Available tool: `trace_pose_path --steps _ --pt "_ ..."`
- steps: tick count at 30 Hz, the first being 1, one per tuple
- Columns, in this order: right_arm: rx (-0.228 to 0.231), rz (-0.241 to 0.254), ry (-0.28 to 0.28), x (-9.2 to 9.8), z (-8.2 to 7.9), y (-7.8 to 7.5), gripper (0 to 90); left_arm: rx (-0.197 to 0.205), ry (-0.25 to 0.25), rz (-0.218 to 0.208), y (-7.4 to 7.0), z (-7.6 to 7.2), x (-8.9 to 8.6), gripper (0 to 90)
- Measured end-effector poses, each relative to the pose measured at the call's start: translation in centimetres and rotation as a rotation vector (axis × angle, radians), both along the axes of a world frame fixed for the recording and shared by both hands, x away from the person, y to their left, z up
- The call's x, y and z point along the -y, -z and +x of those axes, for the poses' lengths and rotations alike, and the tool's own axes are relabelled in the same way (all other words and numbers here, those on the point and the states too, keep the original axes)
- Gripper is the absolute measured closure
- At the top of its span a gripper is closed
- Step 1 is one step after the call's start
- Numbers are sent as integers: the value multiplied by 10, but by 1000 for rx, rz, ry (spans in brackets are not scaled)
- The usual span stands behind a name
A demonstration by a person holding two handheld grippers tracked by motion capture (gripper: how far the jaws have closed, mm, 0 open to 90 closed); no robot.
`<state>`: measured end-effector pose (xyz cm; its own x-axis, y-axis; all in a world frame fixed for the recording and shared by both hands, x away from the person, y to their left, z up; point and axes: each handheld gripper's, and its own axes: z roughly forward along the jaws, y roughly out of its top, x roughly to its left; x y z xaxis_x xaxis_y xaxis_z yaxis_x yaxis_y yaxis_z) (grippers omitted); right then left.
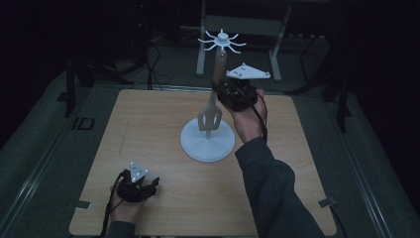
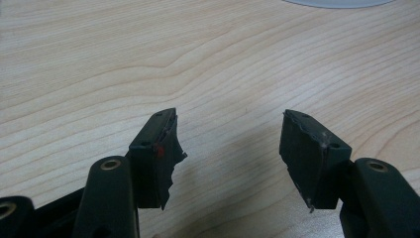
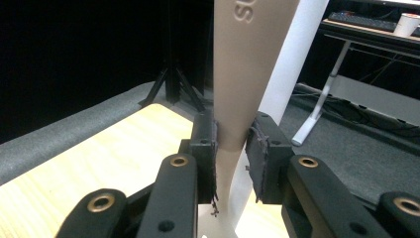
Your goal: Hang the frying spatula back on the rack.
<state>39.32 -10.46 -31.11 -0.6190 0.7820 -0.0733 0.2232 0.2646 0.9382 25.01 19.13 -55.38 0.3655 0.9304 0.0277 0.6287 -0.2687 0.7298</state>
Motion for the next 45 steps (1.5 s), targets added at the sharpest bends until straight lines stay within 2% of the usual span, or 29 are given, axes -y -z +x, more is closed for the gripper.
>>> trace_pose_path --steps 6,29,38,39,45 --pt "-4 -4 9 0 4 -2 745 1 0 0 0 0 0 404" --pt "-18 6 21 -1 7 5 728 0 0 2 0 0 0 404" --pt "-21 14 15 0 7 8 610 0 -1 2 0 0 1 403" --pt "-21 17 16 0 6 10 574 -1 -1 2 0 0 0 403" --pt "-12 5 15 1 5 11 506 -3 2 4 0 0 1 402"
